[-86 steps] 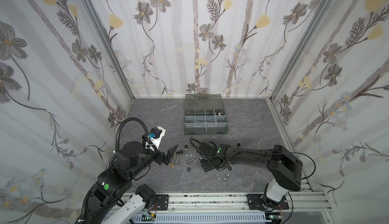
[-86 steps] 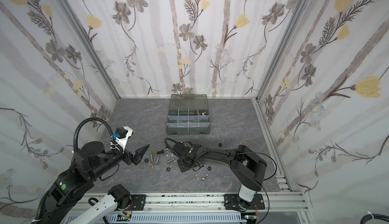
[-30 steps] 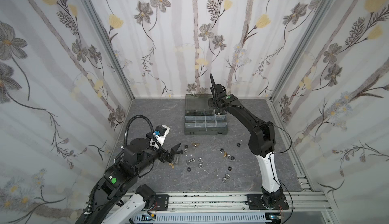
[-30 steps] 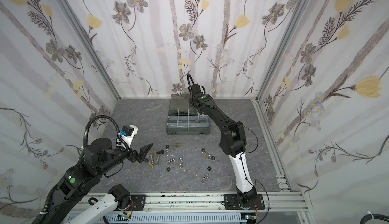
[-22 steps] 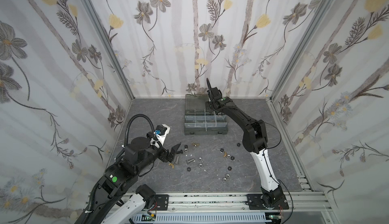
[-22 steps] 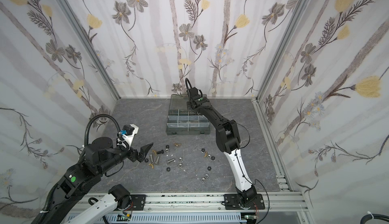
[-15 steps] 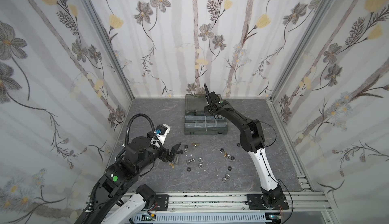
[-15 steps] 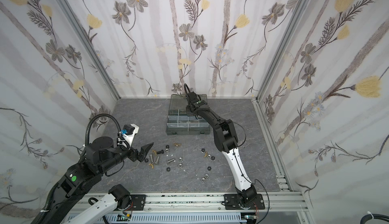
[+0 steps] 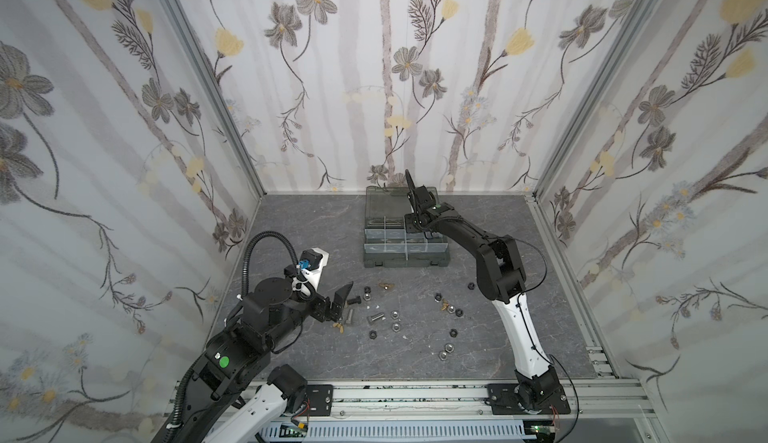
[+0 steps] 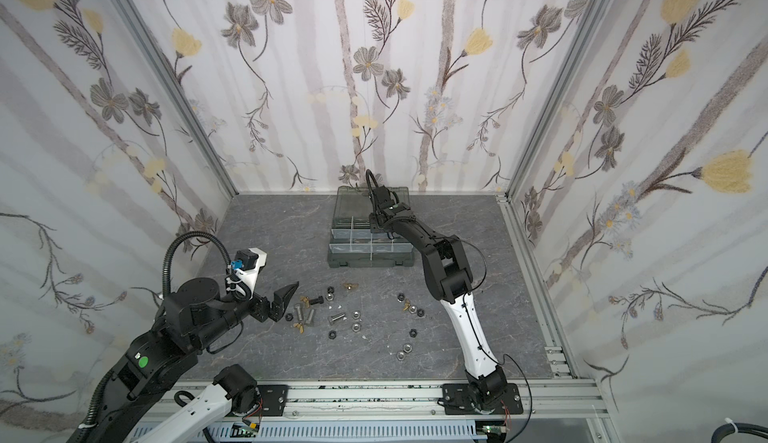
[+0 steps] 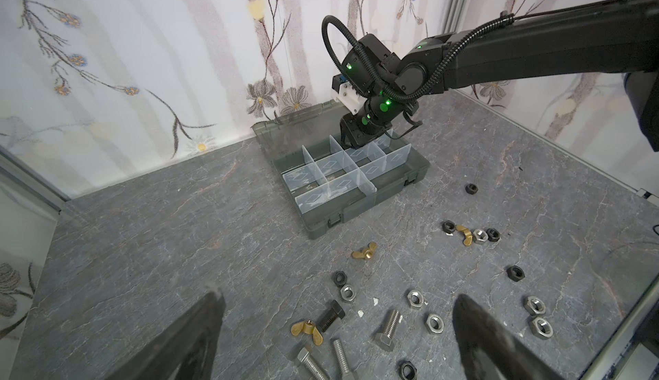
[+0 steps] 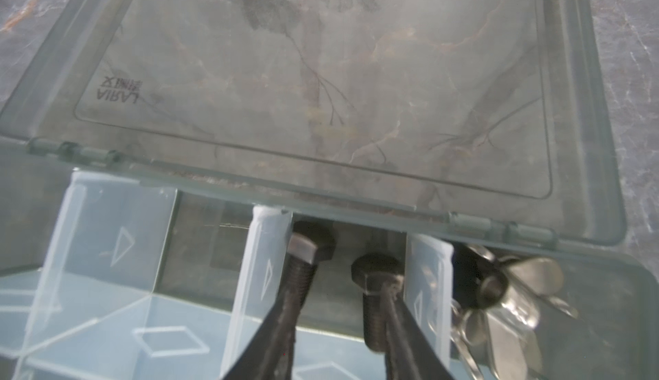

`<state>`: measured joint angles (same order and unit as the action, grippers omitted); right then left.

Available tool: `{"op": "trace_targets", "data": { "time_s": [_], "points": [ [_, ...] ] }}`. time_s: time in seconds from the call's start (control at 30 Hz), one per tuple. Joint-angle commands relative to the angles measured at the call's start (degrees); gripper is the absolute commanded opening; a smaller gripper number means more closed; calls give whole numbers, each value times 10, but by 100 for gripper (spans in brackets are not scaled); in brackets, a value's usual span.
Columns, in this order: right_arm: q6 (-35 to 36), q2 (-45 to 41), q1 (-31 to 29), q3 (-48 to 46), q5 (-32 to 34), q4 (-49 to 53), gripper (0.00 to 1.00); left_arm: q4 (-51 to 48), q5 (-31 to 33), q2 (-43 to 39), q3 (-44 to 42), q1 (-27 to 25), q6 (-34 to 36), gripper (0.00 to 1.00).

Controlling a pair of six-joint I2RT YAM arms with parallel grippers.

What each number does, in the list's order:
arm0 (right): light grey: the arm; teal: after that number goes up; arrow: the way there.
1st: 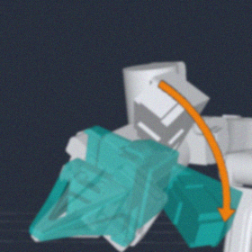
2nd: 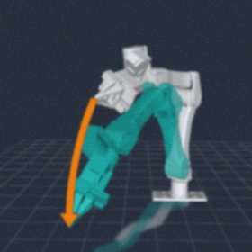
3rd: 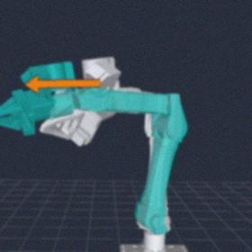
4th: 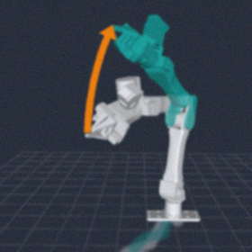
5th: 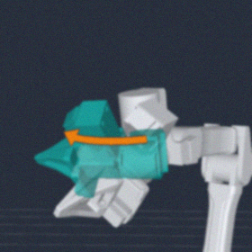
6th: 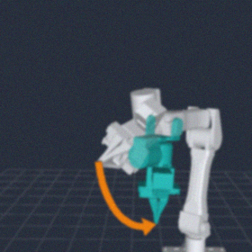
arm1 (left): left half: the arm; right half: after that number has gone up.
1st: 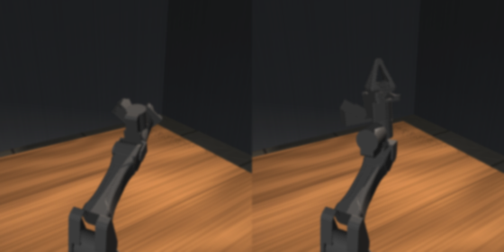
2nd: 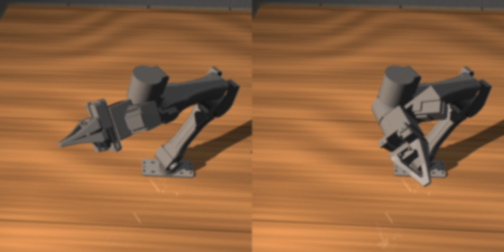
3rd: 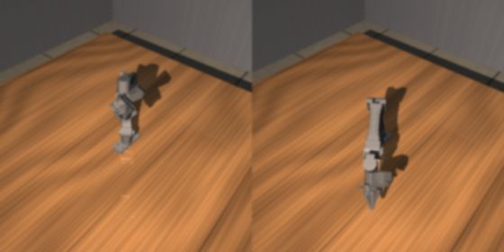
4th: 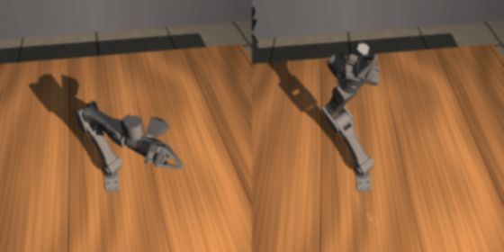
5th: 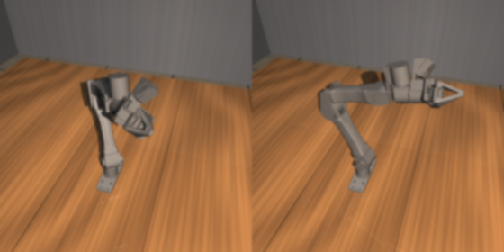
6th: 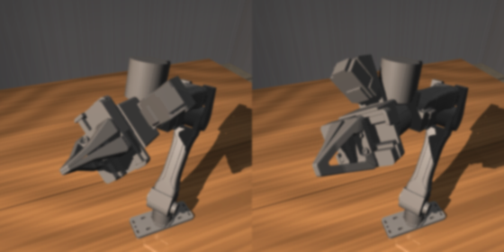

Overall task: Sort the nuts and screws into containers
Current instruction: 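Lower the black bolt into a middle compartment and open the right gripper, then move the right gripper to the pile and grasp another black hex bolt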

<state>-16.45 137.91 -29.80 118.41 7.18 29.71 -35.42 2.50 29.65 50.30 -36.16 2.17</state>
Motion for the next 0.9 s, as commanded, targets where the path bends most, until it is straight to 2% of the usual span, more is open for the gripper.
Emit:
{"op": "trace_targets", "data": {
  "time_s": [0.0, 0.17, 0.4, 0.53, 0.73, 0.87],
  "points": [
    [5, -38, -7, -29, -18, -5, 47, 28, 12, -9, -11, 1, -26, 100],
    [26, -94, -31, -72, -25, -6, 56, 28, 19, -13, -7, 1, -26, 100],
    [51, -162, -94, -133, -53, 8, 59, 47, 21, -32, -37, 2, -39, 100],
    [43, -173, -132, -155, -94, 14, 59, 52, -2, -28, -45, 2, -64, 100],
    [41, -159, -201, -177, -147, 6, 59, 47, 0, -26, -38, 2, -62, 100],
    [66, -138, -230, -176, -172, 1, 59, 42, -6, -17, -31, 1, -58, 100]
  ]
}}
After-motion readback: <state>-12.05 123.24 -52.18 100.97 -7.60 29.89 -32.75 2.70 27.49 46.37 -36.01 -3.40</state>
